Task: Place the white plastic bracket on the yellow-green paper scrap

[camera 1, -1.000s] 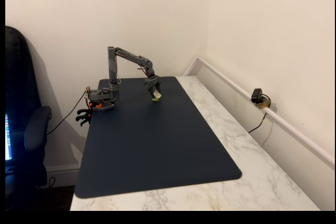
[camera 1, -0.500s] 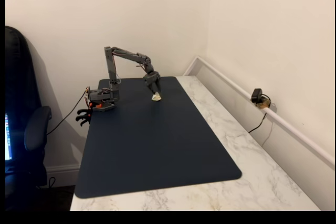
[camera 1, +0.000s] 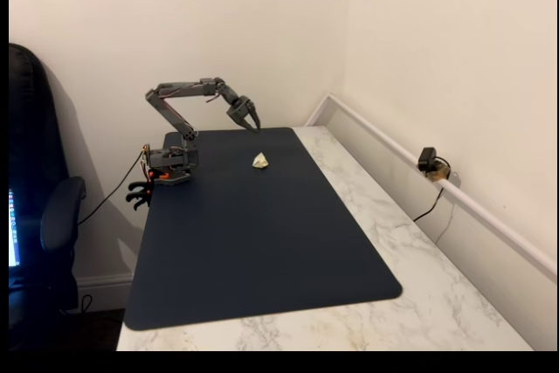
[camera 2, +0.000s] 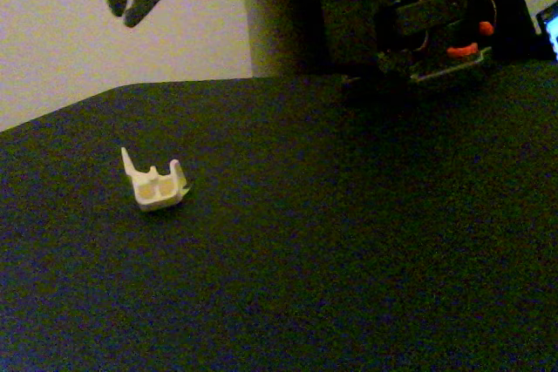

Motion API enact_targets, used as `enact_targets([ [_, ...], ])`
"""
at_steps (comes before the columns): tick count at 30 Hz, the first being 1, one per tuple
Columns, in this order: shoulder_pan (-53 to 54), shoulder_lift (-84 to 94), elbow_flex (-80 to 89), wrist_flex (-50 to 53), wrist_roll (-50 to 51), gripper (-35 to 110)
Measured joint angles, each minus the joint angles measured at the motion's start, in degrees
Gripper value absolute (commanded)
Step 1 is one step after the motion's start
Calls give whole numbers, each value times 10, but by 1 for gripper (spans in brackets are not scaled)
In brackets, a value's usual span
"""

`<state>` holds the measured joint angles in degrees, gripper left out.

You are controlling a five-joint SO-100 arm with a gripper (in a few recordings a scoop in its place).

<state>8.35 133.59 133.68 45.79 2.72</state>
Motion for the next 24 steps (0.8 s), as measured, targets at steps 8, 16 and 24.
enact_targets([
  [8, -49, 200, 208, -63, -35, 0],
  [16, -86, 483, 367, -2, -20, 0],
  [24, -104, 538, 404, 29, -16, 0],
])
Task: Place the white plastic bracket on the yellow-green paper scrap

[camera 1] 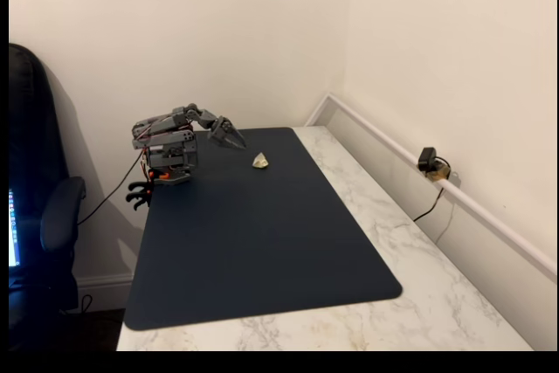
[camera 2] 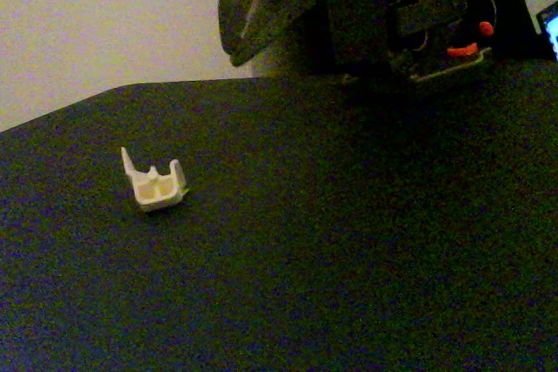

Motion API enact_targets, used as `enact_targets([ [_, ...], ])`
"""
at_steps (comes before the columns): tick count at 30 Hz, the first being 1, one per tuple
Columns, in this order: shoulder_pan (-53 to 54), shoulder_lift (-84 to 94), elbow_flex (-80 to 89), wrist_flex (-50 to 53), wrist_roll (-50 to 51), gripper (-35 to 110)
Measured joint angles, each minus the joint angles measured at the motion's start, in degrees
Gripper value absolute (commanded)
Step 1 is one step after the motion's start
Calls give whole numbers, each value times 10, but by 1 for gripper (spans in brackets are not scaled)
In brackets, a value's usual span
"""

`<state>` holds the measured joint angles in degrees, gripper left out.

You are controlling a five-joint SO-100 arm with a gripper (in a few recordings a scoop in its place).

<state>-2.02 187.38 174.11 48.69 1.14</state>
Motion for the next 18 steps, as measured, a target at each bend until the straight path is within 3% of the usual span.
enact_targets([
  [8, -13, 0, 26, 2, 1, 0],
  [18, 16, 0, 26, 86, -4, 0],
])
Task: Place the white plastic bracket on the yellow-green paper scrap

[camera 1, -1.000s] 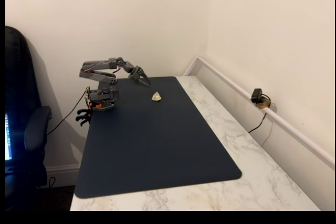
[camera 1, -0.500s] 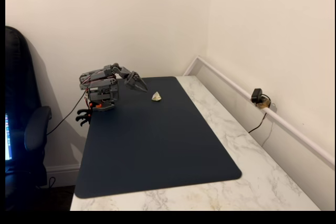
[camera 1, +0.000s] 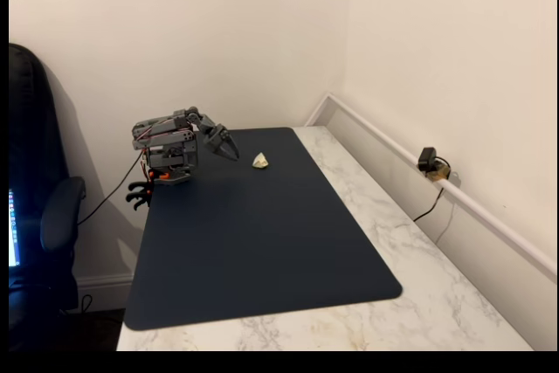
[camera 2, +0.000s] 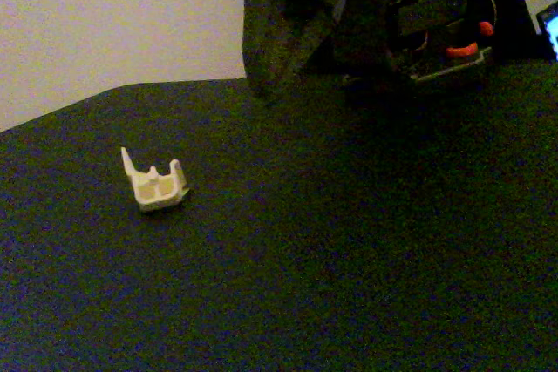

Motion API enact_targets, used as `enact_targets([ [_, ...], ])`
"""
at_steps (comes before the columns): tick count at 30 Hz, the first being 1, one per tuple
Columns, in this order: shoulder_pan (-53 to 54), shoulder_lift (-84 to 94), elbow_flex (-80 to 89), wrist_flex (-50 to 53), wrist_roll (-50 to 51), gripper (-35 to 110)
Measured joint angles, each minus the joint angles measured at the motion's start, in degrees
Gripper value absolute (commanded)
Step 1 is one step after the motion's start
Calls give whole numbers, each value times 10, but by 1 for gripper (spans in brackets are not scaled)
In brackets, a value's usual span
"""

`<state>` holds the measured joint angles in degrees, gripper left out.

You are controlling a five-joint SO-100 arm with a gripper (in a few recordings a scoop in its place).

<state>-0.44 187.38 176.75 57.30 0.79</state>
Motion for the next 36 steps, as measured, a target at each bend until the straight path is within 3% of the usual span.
enact_targets([
  [36, -16, 0, 0, 15, -18, 0],
])
